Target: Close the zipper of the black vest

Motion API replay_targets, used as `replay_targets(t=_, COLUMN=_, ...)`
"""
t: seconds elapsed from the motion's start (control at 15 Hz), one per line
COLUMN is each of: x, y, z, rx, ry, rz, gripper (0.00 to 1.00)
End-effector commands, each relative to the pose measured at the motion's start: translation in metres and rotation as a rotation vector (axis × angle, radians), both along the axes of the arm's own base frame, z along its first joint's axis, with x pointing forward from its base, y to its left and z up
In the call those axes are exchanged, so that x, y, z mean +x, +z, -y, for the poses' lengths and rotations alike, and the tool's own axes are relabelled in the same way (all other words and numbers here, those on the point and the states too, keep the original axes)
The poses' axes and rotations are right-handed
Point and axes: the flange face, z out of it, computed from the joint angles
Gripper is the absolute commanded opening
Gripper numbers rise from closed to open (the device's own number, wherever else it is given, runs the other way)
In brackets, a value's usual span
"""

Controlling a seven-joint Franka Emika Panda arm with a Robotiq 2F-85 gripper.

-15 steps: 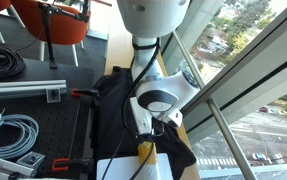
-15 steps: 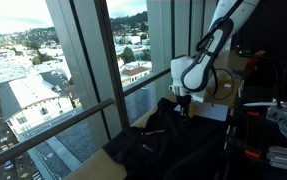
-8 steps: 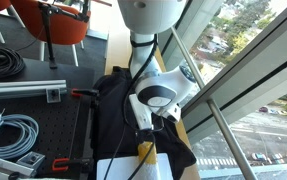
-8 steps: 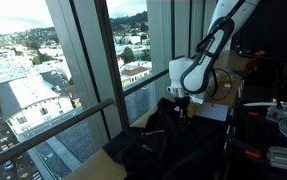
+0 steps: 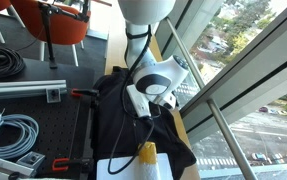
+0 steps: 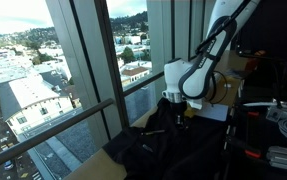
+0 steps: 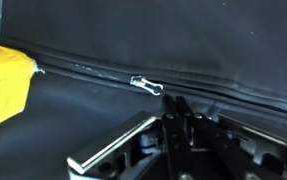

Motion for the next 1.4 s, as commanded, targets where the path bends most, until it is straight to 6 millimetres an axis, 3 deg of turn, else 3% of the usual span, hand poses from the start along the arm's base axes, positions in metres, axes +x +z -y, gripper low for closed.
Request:
replay_targets(t=0.0, x=0.000, y=0.007, z=-0.041, rx=0.020, ry=0.025, rz=-0.009, gripper=0.02)
replay_targets(t=0.53, x=-0.007, y=0.016, z=-0.123, rx=0.073, ry=0.089, rz=-0.037, gripper=0.02)
replay_targets(t=0.93, x=-0.016, y=0.047, z=-0.175, rx=0.105, ry=0.158, rz=-0.015, gripper=0.02)
replay_targets(t=1.33, x=-0.026, y=0.022, z=-0.228, rx=0.169, ry=0.200, rz=-0.038, gripper=0.02)
